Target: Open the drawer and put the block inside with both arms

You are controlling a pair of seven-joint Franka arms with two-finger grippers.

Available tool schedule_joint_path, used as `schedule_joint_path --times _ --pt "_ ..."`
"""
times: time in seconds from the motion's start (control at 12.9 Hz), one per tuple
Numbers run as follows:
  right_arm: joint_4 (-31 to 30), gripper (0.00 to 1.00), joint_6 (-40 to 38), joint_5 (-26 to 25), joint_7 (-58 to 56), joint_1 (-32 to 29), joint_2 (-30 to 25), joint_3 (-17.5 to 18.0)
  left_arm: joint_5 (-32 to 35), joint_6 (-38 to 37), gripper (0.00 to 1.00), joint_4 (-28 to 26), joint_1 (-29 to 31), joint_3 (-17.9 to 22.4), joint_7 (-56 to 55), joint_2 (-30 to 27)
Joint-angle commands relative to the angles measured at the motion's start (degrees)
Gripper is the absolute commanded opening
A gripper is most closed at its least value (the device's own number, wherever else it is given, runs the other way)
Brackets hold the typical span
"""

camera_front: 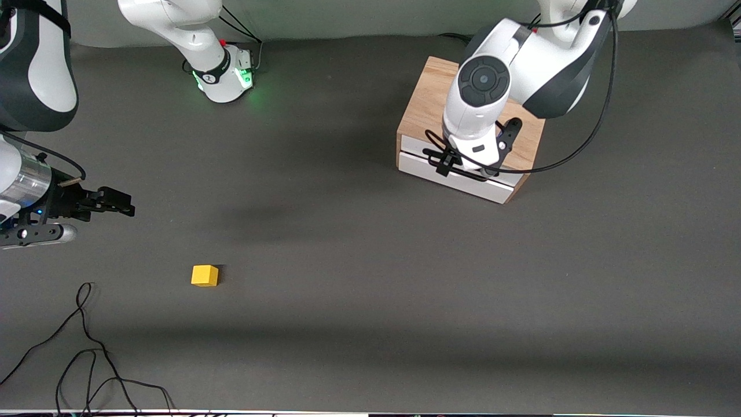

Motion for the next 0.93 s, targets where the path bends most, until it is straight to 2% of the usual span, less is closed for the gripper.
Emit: schedule_joint_path --times 0.0,0.7,0.85 --pt "0.64 1.00 0.67 0.55 0.70 0.05 0.27 -0.16 0.09 3.66 1.00 -3.02 -0.19 0.41 -1.21 0.18" --pt "0.46 1.00 1.64 0.46 0.17 0.31 -0.34 -0.16 1.59 7.70 1.00 -3.11 -0.10 0.59 -4.46 6.60" --pt "-2.16 1.00 2.85 1.25 0.17 0.31 -0.52 -0.16 1.68 8.15 1.00 -3.37 -0.10 0.68 -4.46 7.22"
